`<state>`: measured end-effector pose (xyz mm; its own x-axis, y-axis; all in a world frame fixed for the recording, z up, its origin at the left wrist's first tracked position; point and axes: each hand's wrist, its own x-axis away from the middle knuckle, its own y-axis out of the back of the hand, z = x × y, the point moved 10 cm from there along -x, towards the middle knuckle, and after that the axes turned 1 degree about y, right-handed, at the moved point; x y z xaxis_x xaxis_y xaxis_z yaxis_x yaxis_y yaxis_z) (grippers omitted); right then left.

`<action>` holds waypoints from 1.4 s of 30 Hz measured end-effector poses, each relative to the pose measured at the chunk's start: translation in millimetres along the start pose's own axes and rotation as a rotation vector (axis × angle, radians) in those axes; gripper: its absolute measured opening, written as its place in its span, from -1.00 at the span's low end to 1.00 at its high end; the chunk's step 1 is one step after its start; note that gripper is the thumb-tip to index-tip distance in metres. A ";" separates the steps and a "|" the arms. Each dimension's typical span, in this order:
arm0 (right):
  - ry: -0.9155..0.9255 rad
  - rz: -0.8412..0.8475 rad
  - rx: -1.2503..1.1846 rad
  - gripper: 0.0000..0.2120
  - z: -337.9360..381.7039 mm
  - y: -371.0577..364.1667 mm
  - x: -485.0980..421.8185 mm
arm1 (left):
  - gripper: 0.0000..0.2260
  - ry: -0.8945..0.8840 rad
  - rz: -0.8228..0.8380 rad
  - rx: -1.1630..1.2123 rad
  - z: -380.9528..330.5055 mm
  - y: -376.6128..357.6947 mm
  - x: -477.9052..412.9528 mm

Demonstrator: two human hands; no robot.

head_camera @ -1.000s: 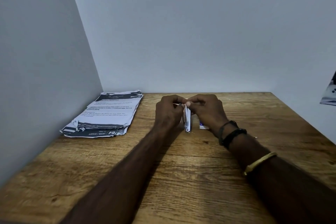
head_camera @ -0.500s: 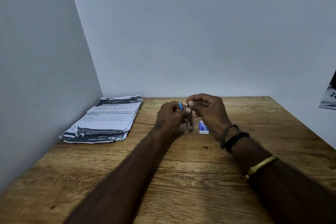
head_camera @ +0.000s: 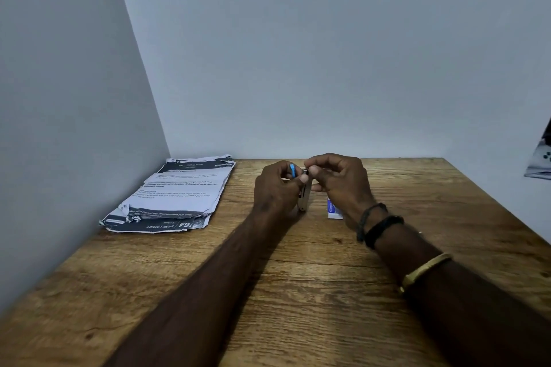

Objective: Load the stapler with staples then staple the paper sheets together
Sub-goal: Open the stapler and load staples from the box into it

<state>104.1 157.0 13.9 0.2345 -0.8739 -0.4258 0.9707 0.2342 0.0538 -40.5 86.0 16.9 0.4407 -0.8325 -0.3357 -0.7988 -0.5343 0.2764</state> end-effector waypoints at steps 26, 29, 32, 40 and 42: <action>-0.225 0.312 -0.109 -0.79 -20.1 -30.4 20.3 | -0.87 0.548 -0.087 0.988 53.4 -4.2 -5.8; -0.166 0.359 -0.034 -0.78 -14.4 -39.0 23.8 | -0.90 0.535 -0.063 0.980 50.6 -9.9 -5.3; -0.134 0.371 -0.017 -0.80 -10.6 -41.7 25.2 | -0.87 0.499 -0.050 0.939 48.0 -9.6 -9.4; -0.247 0.189 -0.133 -0.92 -23.3 -20.6 13.5 | -0.83 0.315 0.184 0.403 26.8 -6.4 -13.8; -0.255 0.075 -0.119 -0.97 -25.2 -6.3 8.7 | -0.78 0.283 0.239 0.270 22.2 -8.2 -11.0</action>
<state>98.7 158.6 -12.9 0.3260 -0.9275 -0.1831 0.9406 0.3377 -0.0360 -47.9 102.8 -1.7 0.2957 -0.9550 -0.0219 -0.9532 -0.2965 0.0593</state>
